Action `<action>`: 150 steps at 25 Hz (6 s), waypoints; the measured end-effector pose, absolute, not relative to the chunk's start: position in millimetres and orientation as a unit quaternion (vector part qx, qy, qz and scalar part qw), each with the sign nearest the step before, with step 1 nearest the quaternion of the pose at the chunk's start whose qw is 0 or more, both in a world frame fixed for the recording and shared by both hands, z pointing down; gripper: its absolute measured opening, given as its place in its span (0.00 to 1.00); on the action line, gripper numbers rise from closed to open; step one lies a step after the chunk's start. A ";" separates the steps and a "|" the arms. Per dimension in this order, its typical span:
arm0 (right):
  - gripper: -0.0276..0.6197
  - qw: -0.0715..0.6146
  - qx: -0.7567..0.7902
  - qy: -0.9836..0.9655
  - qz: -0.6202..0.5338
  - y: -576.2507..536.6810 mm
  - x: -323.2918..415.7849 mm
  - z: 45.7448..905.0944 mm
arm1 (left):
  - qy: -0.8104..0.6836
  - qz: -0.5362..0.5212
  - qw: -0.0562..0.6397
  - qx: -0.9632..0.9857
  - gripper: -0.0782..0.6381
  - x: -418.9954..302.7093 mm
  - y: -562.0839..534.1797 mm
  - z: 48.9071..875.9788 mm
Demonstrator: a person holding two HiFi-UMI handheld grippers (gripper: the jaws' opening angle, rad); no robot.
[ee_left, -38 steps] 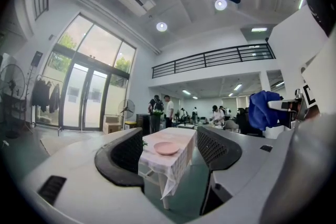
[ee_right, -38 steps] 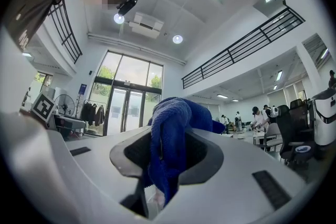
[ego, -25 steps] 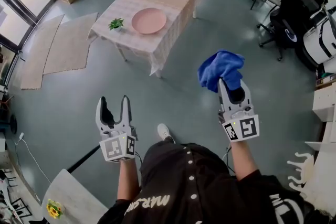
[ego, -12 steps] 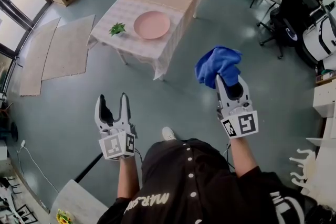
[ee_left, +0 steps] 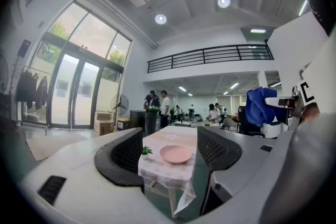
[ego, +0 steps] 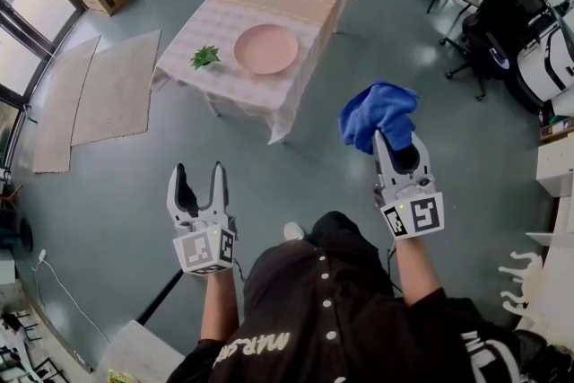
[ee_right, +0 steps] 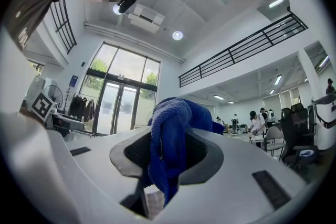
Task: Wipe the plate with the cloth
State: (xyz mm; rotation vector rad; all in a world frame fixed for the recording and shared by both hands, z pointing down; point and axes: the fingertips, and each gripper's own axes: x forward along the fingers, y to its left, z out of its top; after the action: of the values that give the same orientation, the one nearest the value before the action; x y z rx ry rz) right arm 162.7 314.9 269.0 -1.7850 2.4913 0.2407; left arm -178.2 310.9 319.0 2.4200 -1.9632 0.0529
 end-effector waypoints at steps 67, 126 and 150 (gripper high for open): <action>0.22 0.030 -0.472 0.877 0.086 -137.8 219.6 261.4 | -0.695 0.025 0.059 0.716 0.55 -85.7 -72.5 321.4; 0.22 -0.215 -0.316 0.909 0.167 -257.2 -6.2 452.1 | -0.591 0.084 0.434 0.675 0.50 -137.9 -162.9 623.6; 0.21 -0.288 -0.209 0.911 0.206 -265.5 -70.1 537.5 | -0.589 0.084 0.532 0.603 0.27 -126.2 -174.9 674.4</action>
State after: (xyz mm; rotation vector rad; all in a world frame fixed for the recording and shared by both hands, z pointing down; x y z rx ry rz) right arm -70.1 -265.5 537.5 -0.8144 3.5451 0.8031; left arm -126.2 -174.9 674.4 1.4390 -1.4040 0.1993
